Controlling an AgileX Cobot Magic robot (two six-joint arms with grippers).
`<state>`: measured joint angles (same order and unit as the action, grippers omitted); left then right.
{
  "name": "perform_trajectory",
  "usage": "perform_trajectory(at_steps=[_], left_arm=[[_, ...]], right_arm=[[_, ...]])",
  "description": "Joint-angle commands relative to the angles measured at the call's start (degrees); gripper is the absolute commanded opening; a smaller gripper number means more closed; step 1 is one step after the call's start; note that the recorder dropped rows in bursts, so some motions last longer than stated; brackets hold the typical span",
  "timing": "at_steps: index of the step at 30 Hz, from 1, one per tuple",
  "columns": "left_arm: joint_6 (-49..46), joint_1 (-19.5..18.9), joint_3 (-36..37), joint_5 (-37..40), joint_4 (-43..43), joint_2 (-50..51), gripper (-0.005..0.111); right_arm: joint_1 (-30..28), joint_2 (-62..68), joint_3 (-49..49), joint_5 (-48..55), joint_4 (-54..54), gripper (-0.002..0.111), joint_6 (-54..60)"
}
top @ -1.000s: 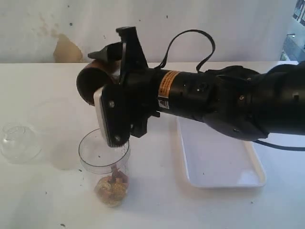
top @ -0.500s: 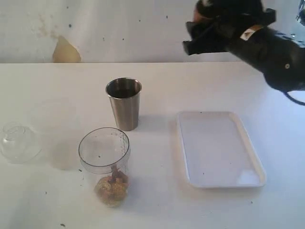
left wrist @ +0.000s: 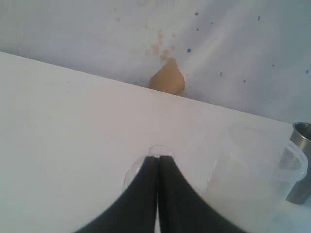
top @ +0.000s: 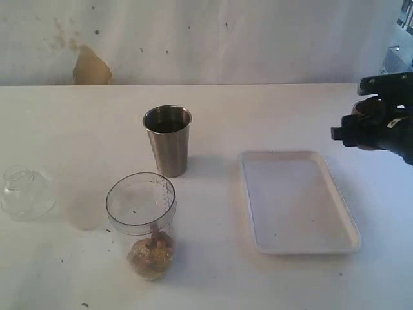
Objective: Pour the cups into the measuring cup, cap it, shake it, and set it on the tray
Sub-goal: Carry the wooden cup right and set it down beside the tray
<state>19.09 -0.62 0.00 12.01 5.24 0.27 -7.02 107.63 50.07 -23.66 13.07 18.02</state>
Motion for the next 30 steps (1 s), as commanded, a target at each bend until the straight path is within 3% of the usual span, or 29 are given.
perform_trajectory(at_steps=[1, 4, 6, 12, 15, 30], left_arm=[[0.2, 0.0, 0.0, -0.8, 0.3, -0.3, 0.001], [0.2, 0.0, 0.0, -0.8, 0.3, -0.3, 0.001], [0.2, 0.0, 0.0, -0.8, 0.3, -0.3, 0.001], [0.2, 0.0, 0.0, -0.8, 0.3, -0.3, 0.001], [0.2, 0.0, 0.0, -0.8, 0.3, -0.3, 0.001], [0.2, 0.0, 0.0, -0.8, 0.3, -0.3, 0.001]], right_arm=[[-0.3, 2.2, -0.3, -4.3, -3.8, 0.000, -3.8], [-0.3, 2.8, -0.3, -4.8, -5.1, 0.000, -6.1], [-0.3, 2.8, -0.2, -5.2, -8.1, 0.007, -8.0], [-0.3, 2.8, -0.2, -5.0, -9.2, 0.075, -9.3], [-0.3, 2.8, -0.2, -4.4, -9.2, 0.092, -9.3], [-0.3, -0.6, 2.8, 7.6, -11.4, 0.093, -9.5]])
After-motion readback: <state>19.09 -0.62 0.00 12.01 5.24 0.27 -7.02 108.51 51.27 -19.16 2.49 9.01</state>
